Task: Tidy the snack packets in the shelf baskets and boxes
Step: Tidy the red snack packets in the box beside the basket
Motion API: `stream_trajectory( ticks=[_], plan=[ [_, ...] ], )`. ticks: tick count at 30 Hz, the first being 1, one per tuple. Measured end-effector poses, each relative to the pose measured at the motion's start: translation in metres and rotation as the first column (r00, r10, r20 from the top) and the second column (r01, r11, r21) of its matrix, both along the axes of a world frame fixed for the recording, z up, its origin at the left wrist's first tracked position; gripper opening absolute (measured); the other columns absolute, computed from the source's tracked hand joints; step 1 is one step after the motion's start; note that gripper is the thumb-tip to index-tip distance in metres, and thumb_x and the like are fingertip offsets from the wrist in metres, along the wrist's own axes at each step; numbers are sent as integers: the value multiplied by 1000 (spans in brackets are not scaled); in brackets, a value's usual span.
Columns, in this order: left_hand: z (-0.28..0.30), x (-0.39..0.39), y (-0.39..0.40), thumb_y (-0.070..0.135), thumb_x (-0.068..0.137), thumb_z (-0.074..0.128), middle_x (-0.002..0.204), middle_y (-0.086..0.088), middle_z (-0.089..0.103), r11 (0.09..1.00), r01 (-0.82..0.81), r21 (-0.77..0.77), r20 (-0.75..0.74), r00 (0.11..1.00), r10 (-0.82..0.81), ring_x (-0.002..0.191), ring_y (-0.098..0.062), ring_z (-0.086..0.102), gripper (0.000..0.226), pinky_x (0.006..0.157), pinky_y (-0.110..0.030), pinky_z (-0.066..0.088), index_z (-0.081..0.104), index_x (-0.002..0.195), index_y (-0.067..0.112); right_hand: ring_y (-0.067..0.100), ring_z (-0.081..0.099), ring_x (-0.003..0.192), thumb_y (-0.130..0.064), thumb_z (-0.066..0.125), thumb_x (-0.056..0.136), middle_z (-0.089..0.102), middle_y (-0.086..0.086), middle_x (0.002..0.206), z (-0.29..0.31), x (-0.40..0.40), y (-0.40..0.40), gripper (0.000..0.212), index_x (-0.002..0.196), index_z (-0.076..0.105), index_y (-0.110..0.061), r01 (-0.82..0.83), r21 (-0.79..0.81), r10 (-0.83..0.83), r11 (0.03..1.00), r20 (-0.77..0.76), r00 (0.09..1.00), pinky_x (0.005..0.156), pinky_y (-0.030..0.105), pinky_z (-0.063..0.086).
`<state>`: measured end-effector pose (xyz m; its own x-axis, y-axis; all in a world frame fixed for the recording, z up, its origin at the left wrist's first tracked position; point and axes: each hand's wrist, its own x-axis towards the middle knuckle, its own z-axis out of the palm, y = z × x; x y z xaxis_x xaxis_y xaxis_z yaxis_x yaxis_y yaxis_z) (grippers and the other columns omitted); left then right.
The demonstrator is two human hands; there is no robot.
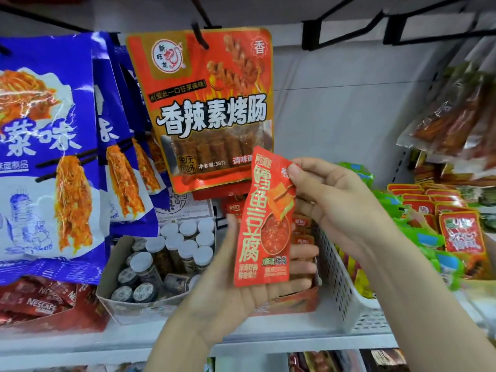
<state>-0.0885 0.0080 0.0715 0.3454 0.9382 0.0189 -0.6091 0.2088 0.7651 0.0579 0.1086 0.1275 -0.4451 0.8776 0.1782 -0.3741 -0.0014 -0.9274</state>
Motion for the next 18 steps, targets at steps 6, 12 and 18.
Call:
stream_trajectory(
  ticks=[6, 12, 18],
  plan=[
    [-9, 4, 9, 24, 65, 87, 77, -6, 71, 957, -268, -111, 77, 958, 277, 64, -13, 68, 34, 57, -22, 56, 78, 94, 7, 8, 69, 74, -19, 65, 87, 75, 3, 88, -2, -5, -1, 23, 107, 71, -11, -32, 15, 31, 999, 54, 998, 67, 22, 56],
    [-9, -7, 10, 38, 64, 78, 100, -7, 76, 775, -622, 110, -385, 693, 610, 94, -22, 73, 32, 72, -26, 58, 76, 90, 20, 19, 72, 91, -43, 63, 80, 75, 9, 100, 2, 5, 2, 40, 97, 76, -9, -79, -32, 84, 996, 181, 980, 75, 27, 59],
    [-5, -7, 4, 44, 67, 74, 97, -4, 76, 750, -621, 229, -463, 608, 645, 93, -19, 73, 28, 75, -26, 58, 75, 85, 23, 14, 72, 77, -14, 68, 82, 76, 9, 86, -4, 1, 1, 15, 91, 73, -4, 61, -3, -59, 998, 179, 982, 68, 24, 59]
  ],
)
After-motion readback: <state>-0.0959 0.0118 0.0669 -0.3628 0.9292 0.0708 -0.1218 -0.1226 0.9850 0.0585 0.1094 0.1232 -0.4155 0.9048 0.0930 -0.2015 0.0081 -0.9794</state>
